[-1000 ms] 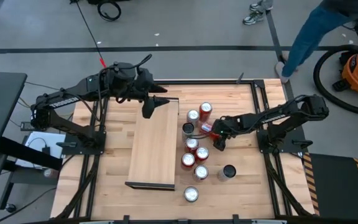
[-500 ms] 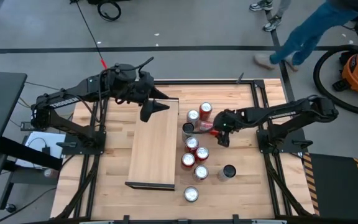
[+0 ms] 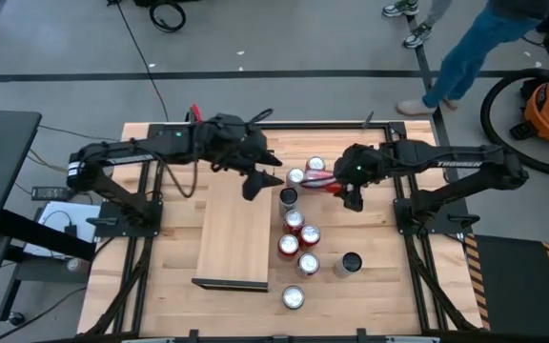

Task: Place canned beverage on shelf
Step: Put the bottom orange soda can on the shelf

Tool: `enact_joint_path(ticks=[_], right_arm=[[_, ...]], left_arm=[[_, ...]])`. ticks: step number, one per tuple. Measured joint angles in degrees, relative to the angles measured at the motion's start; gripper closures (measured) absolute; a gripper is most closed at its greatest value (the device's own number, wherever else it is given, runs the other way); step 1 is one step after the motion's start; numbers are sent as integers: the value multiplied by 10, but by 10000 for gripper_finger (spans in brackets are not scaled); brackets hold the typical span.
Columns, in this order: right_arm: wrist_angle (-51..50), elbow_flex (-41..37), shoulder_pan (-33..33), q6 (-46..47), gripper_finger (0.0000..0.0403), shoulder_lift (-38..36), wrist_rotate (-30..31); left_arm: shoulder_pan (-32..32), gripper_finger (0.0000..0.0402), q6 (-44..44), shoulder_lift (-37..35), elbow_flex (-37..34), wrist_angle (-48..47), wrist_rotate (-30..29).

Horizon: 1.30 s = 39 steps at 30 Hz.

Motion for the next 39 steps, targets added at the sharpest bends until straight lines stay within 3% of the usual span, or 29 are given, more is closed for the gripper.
enact_joint_path(ticks=[5, 16, 30, 39], right_arm=[[4, 30, 2, 1, 86, 23, -34], [17, 63, 19, 8, 85, 71, -48], [33, 63, 30, 24, 84, 74, -62], [48, 63, 44, 31, 84, 74, -47]], left_arm=[[-1, 39, 4, 36, 0, 25, 2], [-8, 33, 4, 96, 20, 73, 1], [-6, 33, 102, 255, 279, -177, 4], [-4, 33, 114, 302, 334, -228, 38]])
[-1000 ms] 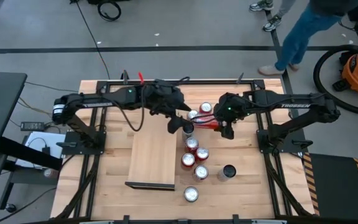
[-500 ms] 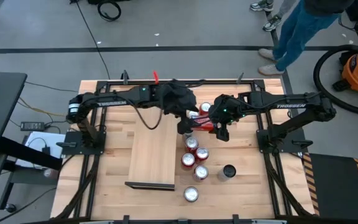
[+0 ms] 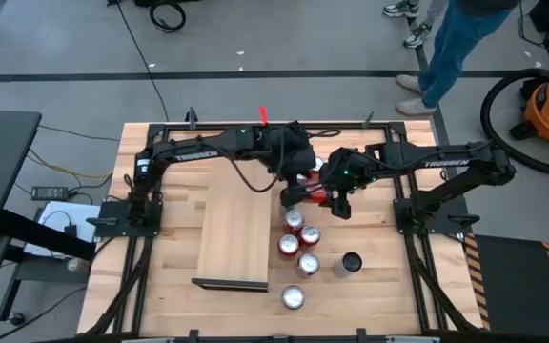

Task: Place canned beverage on shelf
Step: Put the bottom orange soda can on the shelf

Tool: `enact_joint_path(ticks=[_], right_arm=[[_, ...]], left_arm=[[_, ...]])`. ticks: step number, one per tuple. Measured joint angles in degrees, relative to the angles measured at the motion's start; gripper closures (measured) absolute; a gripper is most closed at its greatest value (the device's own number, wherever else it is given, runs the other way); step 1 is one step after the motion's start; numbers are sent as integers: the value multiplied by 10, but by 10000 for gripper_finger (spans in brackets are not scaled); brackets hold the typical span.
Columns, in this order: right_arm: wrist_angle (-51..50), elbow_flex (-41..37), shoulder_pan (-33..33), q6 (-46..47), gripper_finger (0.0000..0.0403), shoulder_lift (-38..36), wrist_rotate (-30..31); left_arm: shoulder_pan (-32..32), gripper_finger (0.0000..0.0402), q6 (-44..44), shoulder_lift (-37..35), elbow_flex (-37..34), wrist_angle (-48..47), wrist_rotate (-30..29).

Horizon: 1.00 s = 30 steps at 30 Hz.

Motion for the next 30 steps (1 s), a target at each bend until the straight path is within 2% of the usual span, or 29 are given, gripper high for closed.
enact_joint_path(ticks=[14, 24, 30], right_arm=[[15, 0, 4, -6, 84, 0, 1], [25, -1, 4, -8, 84, 0, 1], [32, -1, 4, -7, 70, 0, 0]], left_arm=[[-7, 34, 5, 13, 0, -29, 14], [-8, 90, 17, 13, 0, -44, 24], [-8, 99, 26, 13, 0, -50, 30]])
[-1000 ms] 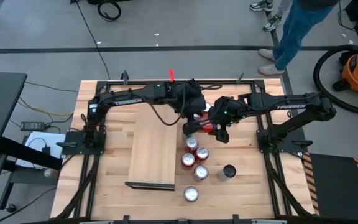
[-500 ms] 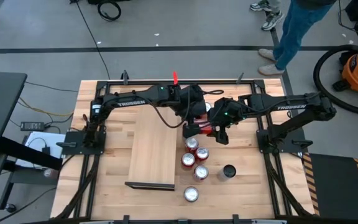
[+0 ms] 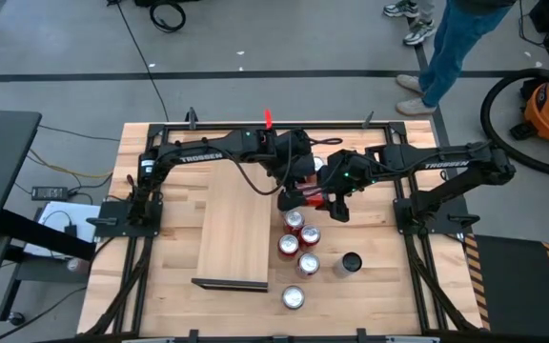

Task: Place canned beverage on shelf
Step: Put the bottom orange soda can on the shelf

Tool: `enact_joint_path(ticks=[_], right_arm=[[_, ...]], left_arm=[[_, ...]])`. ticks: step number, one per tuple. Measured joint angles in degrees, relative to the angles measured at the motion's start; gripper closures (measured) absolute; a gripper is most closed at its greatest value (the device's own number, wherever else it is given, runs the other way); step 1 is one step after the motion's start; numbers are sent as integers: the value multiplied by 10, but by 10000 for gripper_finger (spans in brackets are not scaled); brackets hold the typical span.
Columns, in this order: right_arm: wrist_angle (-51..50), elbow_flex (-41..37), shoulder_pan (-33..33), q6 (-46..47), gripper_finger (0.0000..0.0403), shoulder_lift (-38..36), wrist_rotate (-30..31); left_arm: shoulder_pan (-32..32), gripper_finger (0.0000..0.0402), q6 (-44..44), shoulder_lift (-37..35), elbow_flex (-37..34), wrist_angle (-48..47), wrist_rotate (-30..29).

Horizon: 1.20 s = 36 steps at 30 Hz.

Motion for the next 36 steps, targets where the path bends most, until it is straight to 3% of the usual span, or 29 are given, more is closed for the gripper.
enact_joint_path(ticks=[8, 16, 24, 30, 36], right_arm=[[4, 20, -1, 0, 31, -3, 14], [-25, 79, -27, -8, 27, -5, 41], [-46, 59, -31, 2, 35, -90, 65], [53, -6, -31, 24, 45, -132, 62], [168, -57, -31, 36, 46, -123, 53]], left_arm=[[2, 101, 0, 1, -2, -14, 0], [13, 101, -1, -10, -2, -57, 4], [25, 102, -20, -62, -2, -71, -27], [28, 102, -25, -118, -13, -37, -73], [34, 102, -46, -190, -111, 52, -91]])
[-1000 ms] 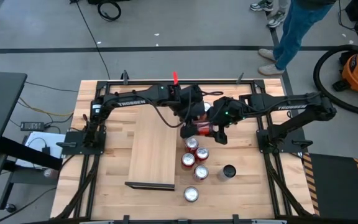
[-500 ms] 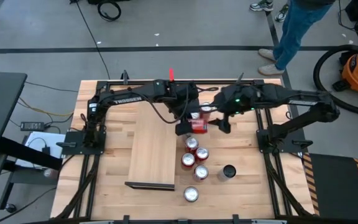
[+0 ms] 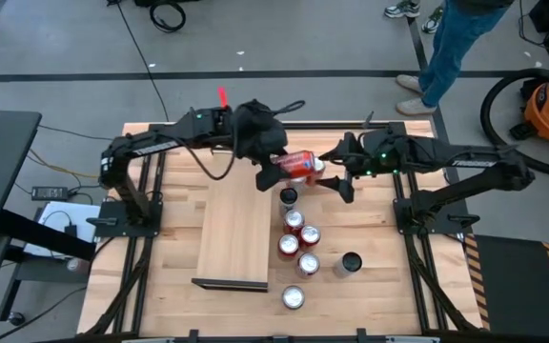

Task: Place canned beverage on shelf
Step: Put the bottom orange soda can on the shelf

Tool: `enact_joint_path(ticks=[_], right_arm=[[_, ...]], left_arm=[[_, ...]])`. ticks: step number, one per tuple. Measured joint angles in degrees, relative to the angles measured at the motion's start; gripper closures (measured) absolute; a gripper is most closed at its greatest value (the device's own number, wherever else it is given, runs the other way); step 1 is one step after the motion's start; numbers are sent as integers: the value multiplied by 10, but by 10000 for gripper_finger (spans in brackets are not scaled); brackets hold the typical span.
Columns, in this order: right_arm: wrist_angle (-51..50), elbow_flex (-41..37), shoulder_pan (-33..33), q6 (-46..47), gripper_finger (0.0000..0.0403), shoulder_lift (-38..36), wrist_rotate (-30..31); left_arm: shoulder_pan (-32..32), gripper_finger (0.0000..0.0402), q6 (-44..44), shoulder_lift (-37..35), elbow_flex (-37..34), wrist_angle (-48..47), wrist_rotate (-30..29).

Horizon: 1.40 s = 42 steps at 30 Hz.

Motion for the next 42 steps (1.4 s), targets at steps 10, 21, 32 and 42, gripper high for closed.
enact_joint_path(ticks=[10, 21, 32, 42], right_arm=[[194, -45, -4, 21, 61, 61, -22], [346, -45, -8, 35, 115, 141, -49], [479, -41, -38, 70, 168, 225, -83], [479, -37, -56, 76, 208, 224, -116]], left_arm=[[3, 102, -115, -178, -305, 295, -35], [-4, 102, -167, -294, -485, 429, -105], [-30, 102, -162, -359, -578, 506, -151], [-37, 102, -168, -373, -589, 512, -151]])
